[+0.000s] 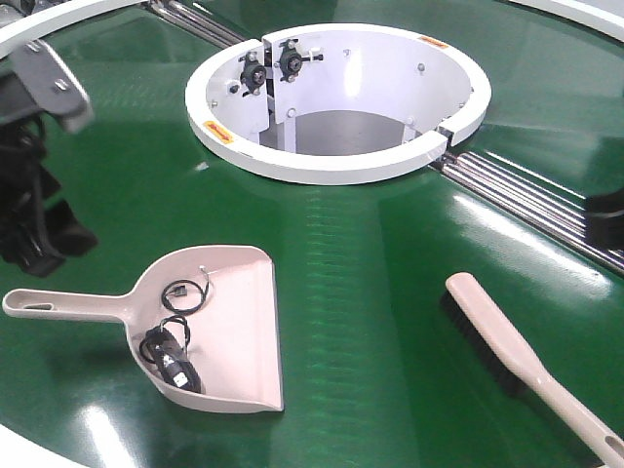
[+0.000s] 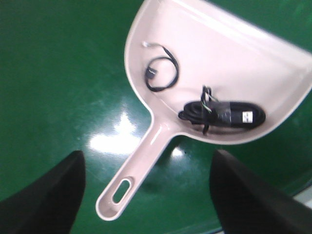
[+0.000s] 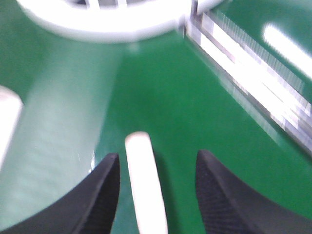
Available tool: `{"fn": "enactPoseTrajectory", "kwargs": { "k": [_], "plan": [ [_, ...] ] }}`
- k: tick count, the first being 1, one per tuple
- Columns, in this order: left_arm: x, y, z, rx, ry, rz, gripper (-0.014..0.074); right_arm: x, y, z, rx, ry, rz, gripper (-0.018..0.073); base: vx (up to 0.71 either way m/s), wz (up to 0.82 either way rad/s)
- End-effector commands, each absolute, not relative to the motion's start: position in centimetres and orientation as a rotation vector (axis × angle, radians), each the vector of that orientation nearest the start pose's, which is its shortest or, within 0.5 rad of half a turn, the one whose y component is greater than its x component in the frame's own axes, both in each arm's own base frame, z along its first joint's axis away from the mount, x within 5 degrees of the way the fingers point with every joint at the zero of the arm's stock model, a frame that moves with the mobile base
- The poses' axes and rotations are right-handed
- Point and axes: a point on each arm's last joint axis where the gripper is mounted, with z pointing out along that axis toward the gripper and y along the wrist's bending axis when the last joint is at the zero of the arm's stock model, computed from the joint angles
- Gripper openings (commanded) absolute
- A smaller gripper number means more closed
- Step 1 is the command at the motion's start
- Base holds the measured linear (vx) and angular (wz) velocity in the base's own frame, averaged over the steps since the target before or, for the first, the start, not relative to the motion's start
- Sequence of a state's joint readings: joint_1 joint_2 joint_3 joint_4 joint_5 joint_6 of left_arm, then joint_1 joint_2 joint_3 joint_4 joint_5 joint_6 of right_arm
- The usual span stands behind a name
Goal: Clean and inspect green conveyor with broom and dustpan
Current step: 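Release the dustpan and raise the left gripper away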
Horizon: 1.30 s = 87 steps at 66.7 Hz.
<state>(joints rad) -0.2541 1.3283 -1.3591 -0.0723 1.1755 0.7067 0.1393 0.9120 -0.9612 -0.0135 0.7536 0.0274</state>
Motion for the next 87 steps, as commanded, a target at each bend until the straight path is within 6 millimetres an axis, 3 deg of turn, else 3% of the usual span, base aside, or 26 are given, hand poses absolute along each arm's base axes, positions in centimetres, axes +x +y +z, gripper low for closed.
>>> {"fn": "enactPoseTrajectory", "kwargs": {
  "k": [1, 11, 17, 28, 38, 49, 60, 65, 70, 78, 80, 87],
  "plan": [
    [23.1, -6.9, 41.6, 0.992, 2.191, 0.046, 0.0442, 15.4, 2.0, 40.5, -0.11, 1.961, 0.085, 0.0354, 0.0, 0.0],
    [19.5, -6.1, 44.3, 0.845, 2.073, -0.003, 0.0397, 11.0, 1.4, 42.6, -0.121, 1.8, 0.076, 0.0354, 0.0, 0.0],
    [17.2, -5.8, 44.4, 0.795, 1.982, -0.04, 0.0386, 8.5, 1.1, 42.4, -0.124, 1.724, 0.079, 0.0354, 0.0, 0.0],
    [12.3, -4.7, 42.5, 0.656, 1.761, -0.082, 0.0386, 4.9, 0.6, 38.2, -0.118, 1.58, 0.084, 0.0354, 0.0, 0.0],
    [8.9, -3.4, 37.3, 0.557, 1.634, -0.061, 0.0386, 3.6, 0.4, 33.1, -0.111, 1.477, 0.086, 0.0354, 0.0, 0.0],
    [8.2, -2.9, 30.2, 0.5, 1.66, -0.068, 0.0386, 4.2, 0.5, 28.2, -0.135, 1.542, 0.066, 0.0354, 0.0, 0.0],
    [8.4, -2.3, 25.5, 0.354, 1.608, -0.082, 0.0386, 4.8, 0.6, 26.7, -0.127, 1.531, 0.082, 0.0346, 0.0, 0.0],
    [8.5, -2.2, 24.8, 0.318, 1.613, -0.098, 0.0367, 4.9, 0.7, 26.5, -0.129, 1.54, 0.081, 0.0317, 0.0, 0.0],
    [8.4, -2.4, 24.6, 0.331, 1.644, -0.112, 0.029, 4.9, 0.7, 26.2, -0.138, 1.554, 0.073, 0.0237, 0.0, 0.0],
    [8.3, -2.6, 24.8, 0.361, 1.681, -0.13, 0.0003, 5.0, 0.6, 26.0, -0.162, 1.57, 0.046, 0.0022, 0.0, 0.0],
    [8.3, -2.6, 24.9, 0.369, 1.681, -0.126, -0.001, 5.0, 0.6, 26.0, -0.161, 1.572, 0.047, -0.0017, 0.0, 0.0],
    [8.3, -2.5, 25.0, 0.362, 1.668, -0.122, -0.0008, 4.9, 0.7, 26.1, -0.145, 1.57, 0.073, -0.001, 0.0, 0.0]
  ]
}}
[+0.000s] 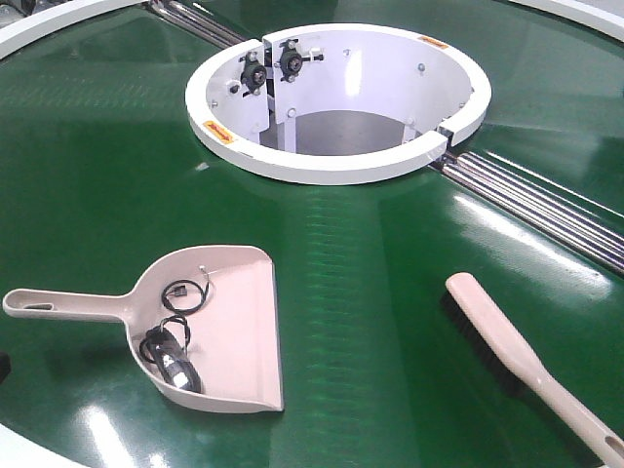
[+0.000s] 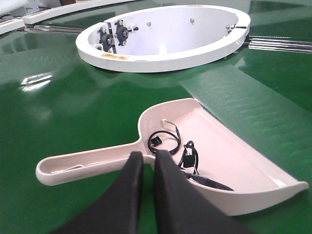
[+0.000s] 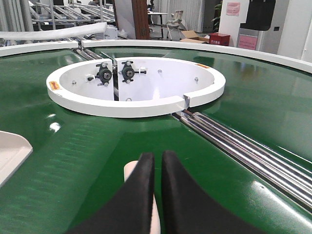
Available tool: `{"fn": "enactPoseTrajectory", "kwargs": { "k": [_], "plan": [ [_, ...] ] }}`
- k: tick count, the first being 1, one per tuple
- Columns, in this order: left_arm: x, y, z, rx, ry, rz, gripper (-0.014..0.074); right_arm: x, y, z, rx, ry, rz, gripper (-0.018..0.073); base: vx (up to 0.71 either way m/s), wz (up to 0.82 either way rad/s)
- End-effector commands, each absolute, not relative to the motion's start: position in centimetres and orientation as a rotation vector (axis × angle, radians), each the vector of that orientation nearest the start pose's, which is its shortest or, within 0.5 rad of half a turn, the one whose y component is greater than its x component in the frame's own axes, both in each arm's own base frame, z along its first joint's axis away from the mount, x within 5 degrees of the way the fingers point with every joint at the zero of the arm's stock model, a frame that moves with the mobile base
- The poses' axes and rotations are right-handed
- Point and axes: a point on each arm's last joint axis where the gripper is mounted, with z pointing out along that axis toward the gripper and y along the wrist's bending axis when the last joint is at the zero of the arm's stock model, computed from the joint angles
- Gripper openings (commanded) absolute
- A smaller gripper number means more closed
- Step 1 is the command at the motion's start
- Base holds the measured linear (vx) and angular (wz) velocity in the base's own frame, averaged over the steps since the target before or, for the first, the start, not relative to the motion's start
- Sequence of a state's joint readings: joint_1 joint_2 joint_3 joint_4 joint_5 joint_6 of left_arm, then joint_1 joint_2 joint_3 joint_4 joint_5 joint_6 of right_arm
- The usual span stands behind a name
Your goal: Clean and inspect green conveyor with broom and dustpan
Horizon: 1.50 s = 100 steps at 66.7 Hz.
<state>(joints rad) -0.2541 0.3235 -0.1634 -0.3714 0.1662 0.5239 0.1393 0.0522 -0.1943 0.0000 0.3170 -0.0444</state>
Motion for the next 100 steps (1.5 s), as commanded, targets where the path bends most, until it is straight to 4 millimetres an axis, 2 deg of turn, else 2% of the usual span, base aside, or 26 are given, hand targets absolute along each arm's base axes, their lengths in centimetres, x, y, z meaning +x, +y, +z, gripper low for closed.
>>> {"fn": "enactPoseTrajectory", "kwargs": {
  "k": [1, 40, 53, 63, 73, 84, 100],
  "plan": [
    [8.3, -2.5, 25.0, 0.36, 1.666, -0.122, -0.0008, 4.9, 0.7, 26.1, -0.145, 1.57, 0.074, -0.001, 0.0, 0.0],
    [8.3, -2.5, 25.0, 0.36, 1.668, -0.122, -0.0008, 4.9, 0.7, 26.1, -0.142, 1.57, 0.077, -0.001, 0.0, 0.0],
    [8.1, -2.4, 22.7, 0.319, 1.719, -0.142, -0.0008, 4.9, 0.7, 26.1, -0.142, 1.57, 0.077, -0.001, 0.0, 0.0],
    [7.4, -1.4, 21.0, 0.137, 1.627, -0.166, -0.0008, 4.9, 0.7, 26.1, -0.142, 1.57, 0.077, -0.001, 0.0, 0.0],
    [6.4, -0.8, 19.1, 0.067, 1.587, -0.124, -0.0008, 4.9, 0.7, 26.1, -0.142, 1.57, 0.077, -0.001, 0.0, 0.0],
    [5.7, -0.3, 18.8, 0.058, 1.59, -0.028, -0.0008, 4.9, 0.7, 26.1, -0.142, 1.57, 0.077, -0.001, 0.0, 0.0],
    [5.7, -0.4, 19.0, 0.064, 1.568, -0.04, -0.0008, 4.9, 0.7, 26.0, -0.142, 1.572, 0.077, -0.001, 0.0, 0.0]
  ]
}}
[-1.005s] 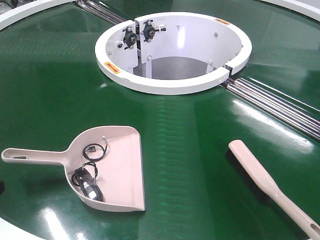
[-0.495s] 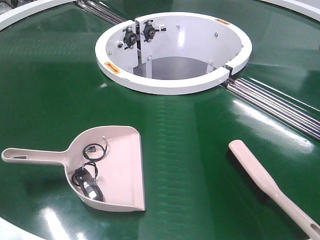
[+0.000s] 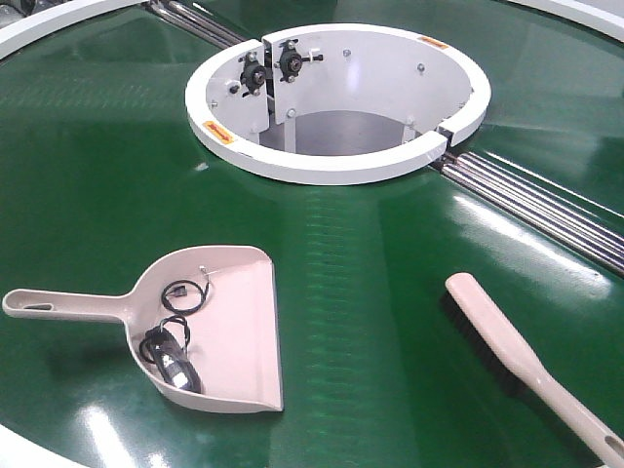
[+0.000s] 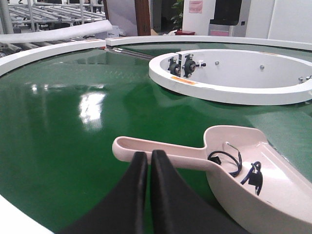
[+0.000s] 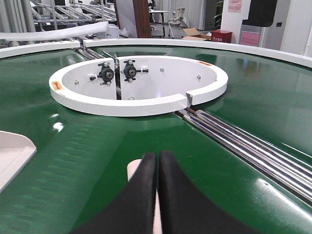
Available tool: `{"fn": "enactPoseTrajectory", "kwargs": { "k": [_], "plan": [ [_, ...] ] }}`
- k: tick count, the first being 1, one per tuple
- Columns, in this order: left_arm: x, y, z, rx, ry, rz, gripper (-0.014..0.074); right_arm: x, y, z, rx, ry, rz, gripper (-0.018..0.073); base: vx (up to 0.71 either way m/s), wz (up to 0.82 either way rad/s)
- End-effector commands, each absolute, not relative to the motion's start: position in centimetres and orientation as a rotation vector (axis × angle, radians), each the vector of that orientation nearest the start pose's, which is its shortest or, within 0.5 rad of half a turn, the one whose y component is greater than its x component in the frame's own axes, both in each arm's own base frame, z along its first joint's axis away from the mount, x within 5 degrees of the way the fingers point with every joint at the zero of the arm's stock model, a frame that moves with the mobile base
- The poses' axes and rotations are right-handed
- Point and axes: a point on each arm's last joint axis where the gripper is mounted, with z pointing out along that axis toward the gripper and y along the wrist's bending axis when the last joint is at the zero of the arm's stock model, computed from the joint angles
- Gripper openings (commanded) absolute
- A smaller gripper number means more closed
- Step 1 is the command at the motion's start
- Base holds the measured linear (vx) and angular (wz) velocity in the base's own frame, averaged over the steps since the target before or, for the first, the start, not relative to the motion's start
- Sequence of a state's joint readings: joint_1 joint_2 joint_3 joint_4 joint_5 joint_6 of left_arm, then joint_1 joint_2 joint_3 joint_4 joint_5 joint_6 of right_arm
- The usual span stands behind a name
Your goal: Clean and inspect green conveyor with broom and dustpan
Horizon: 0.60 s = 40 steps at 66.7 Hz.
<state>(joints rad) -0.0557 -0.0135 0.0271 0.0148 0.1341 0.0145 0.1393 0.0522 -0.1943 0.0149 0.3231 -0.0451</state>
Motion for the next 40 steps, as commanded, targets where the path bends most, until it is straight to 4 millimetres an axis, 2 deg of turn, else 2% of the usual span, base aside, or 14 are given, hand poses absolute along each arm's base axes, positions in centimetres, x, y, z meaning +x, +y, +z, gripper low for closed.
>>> {"fn": "enactPoseTrajectory", "kwargs": {
  "k": [1, 40],
  "plan": [
    [5.66, -0.39, 18.96, 0.067, 1.568, -0.043, -0.0008, 4.93, 0.71, 26.03, -0.142, 1.572, 0.077, -0.001, 0.0, 0.0],
    [5.65, -0.54, 18.96, 0.087, 1.573, -0.063, -0.0008, 4.93, 0.71, 26.03, -0.142, 1.572, 0.077, -0.001, 0.0, 0.0]
  ]
}}
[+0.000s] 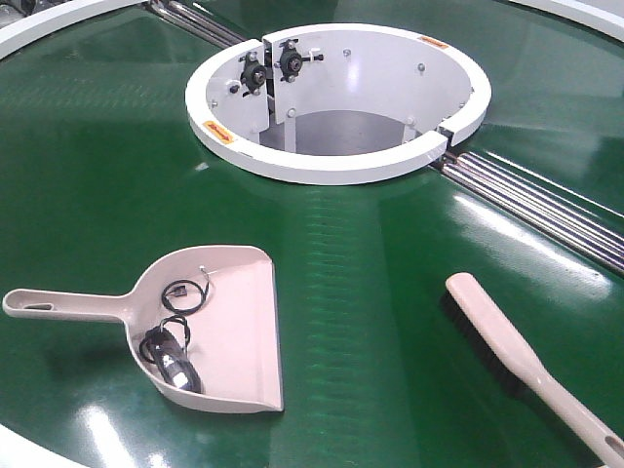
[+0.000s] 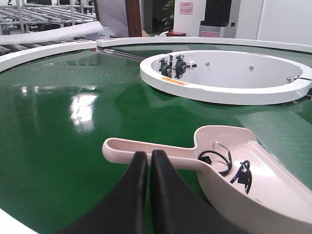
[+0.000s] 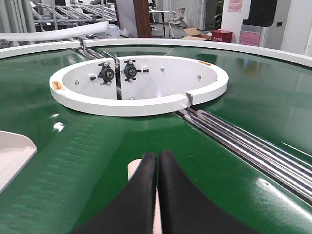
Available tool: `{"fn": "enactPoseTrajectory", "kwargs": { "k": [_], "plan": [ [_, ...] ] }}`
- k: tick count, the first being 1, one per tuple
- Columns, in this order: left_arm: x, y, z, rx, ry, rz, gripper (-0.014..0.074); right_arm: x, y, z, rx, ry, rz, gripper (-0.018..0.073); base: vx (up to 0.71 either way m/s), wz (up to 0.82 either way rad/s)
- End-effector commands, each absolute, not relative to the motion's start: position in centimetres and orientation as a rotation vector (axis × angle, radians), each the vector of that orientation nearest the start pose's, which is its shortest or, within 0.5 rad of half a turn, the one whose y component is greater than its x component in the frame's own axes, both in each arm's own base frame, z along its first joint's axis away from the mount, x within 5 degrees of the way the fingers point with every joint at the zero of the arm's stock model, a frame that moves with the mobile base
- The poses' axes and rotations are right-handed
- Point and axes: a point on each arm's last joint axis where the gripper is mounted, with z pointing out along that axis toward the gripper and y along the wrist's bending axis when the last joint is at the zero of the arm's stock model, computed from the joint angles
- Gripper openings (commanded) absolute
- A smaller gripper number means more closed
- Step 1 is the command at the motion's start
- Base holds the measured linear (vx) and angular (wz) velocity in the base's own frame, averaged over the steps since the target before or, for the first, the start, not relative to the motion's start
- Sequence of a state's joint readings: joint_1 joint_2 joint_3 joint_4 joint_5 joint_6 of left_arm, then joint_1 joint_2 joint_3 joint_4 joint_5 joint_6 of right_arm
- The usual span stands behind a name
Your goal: Clean and inspect green conveyor with broom and dustpan
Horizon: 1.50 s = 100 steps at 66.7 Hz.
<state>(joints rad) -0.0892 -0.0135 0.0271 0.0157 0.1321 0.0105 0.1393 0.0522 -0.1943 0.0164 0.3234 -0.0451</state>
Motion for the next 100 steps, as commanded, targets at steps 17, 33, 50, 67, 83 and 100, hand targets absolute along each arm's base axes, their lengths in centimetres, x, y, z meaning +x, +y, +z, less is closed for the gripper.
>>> {"fn": "enactPoseTrajectory", "kwargs": {
  "k": [17, 33, 50, 67, 83, 100],
  "plan": [
    [5.7, -0.5, 19.0, 0.087, 1.573, -0.063, -0.0008, 4.9, 0.7, 26.0, -0.142, 1.572, 0.077, -0.001, 0.0, 0.0],
    [5.7, -0.5, 19.0, 0.087, 1.573, -0.063, -0.0008, 5.0, 0.7, 26.0, -0.143, 1.57, 0.064, -0.001, 0.0, 0.0],
    [5.7, -0.5, 19.0, 0.087, 1.573, -0.063, -0.0008, 5.8, -0.3, 22.2, 0.023, 1.572, -0.055, -0.001, 0.0, 0.0],
    [5.7, -0.5, 19.0, 0.087, 1.573, -0.063, -0.0008, 5.6, -0.4, 19.8, 0.058, 1.502, -0.041, -0.001, 0.0, 0.0],
    [5.7, -0.5, 19.0, 0.087, 1.573, -0.063, -0.0008, 5.6, -0.4, 19.8, 0.052, 1.503, -0.048, -0.001, 0.0, 0.0],
    [5.7, -0.5, 19.0, 0.087, 1.573, -0.063, -0.0008, 5.6, -0.4, 19.8, 0.052, 1.503, -0.048, -0.001, 0.0, 0.0]
  ]
}}
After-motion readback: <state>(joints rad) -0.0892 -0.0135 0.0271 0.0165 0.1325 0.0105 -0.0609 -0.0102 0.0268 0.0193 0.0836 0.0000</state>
